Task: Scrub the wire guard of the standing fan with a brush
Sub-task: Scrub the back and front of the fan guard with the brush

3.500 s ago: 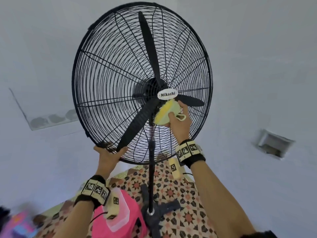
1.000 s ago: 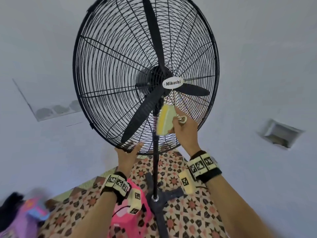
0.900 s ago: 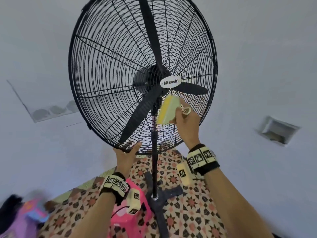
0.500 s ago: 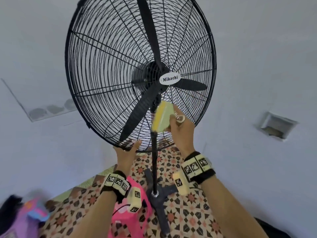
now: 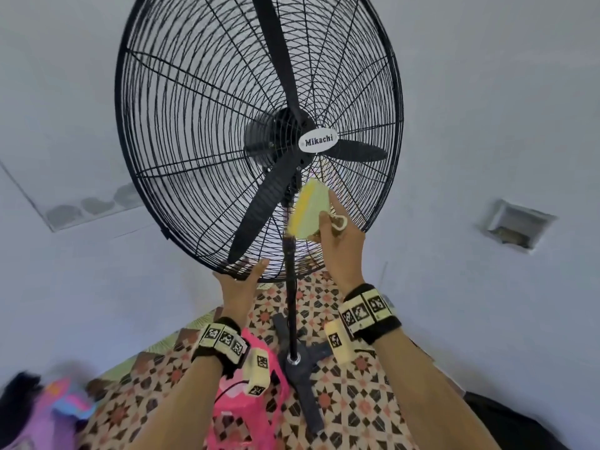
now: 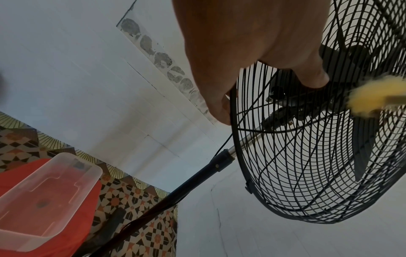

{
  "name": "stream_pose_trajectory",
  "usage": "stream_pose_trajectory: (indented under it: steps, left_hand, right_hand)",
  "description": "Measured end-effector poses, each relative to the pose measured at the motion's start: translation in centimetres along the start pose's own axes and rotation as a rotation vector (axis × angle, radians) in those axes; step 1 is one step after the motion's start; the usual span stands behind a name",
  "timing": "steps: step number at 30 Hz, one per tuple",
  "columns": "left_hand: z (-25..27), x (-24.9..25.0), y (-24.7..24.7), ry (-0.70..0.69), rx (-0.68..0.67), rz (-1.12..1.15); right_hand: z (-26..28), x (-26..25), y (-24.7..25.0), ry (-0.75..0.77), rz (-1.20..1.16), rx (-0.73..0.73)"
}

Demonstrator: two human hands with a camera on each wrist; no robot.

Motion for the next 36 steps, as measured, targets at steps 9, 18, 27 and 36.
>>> stream_pose_trajectory:
  steps: [9,18,27,36]
  left_hand:
    - [0.0,0.4,0.0,-0.001,-0.029,0.057]
    - [-0.9,-0.8,0.1,0.045,-0.005,0.052]
    - [-0.7,-0.7,-0.3,0.009,0.002,0.079]
    - [-1.0,-0.8,-0.3,-0.021,-0.016,0.082]
  right_hand:
    - [5.9,1.4,-0.2,-0.029,0.093,-0.048]
    - [7.5,2.0,-1.1,-0.033,0.136,-0.153]
    - [4.7,0.6,-1.0,-0.011,0.083,-0.008]
    - [7.3,1.1,0.0,0.041,0.103,0.016]
Point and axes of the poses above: each hand's wrist, its own z-axis away from the middle knuckle, its own y-axis out of the back of the hand, x = y × z, the point moved 9 cm from there along -z, towards the middle knuckle, and after that the axes turned 9 degrees about x, right-handed, at the moved point
